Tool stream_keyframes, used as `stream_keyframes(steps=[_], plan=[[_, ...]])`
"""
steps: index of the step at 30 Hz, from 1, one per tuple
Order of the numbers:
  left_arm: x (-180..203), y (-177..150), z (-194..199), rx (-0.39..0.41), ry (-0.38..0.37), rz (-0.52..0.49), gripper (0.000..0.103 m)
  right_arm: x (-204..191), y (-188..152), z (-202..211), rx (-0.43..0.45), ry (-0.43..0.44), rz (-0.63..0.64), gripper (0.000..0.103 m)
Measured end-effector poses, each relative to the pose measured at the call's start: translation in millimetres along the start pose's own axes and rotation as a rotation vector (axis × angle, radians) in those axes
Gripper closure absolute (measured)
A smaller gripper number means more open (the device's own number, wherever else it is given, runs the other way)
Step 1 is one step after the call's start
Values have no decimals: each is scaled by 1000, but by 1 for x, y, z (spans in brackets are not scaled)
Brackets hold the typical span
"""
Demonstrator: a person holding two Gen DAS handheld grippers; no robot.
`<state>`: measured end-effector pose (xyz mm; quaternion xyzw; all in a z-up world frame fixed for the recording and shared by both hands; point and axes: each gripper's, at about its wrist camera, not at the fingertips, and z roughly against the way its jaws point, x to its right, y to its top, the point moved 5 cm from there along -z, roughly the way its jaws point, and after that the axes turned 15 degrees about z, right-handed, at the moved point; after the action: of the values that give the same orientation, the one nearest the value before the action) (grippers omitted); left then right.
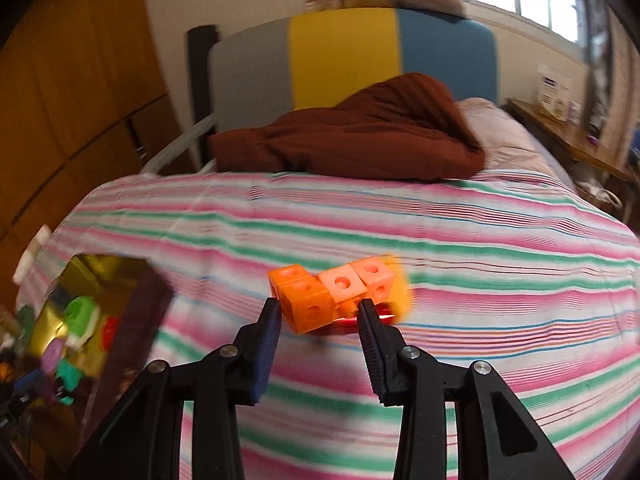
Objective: Organize rigid objects
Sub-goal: 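Carry the orange blocks with the right gripper into the gold tray and release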
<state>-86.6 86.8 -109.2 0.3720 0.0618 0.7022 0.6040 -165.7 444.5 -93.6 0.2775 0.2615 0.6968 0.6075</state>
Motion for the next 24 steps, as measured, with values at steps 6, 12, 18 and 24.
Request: stream_keyframes(steps=[6, 12, 18, 24], plan=[[6, -11, 7, -4, -12, -48, 53, -70, 17, 7, 16, 114, 89, 63], [5, -18, 16, 8, -16, -73, 54, -135, 31, 8, 25, 220, 130, 63], [0, -26, 22, 9, -21, -91, 54, -202, 38, -15, -29, 304, 172, 63], [-6, -32, 29, 21, -12, -116, 54, -242, 53, -40, -83, 331, 194, 63]])
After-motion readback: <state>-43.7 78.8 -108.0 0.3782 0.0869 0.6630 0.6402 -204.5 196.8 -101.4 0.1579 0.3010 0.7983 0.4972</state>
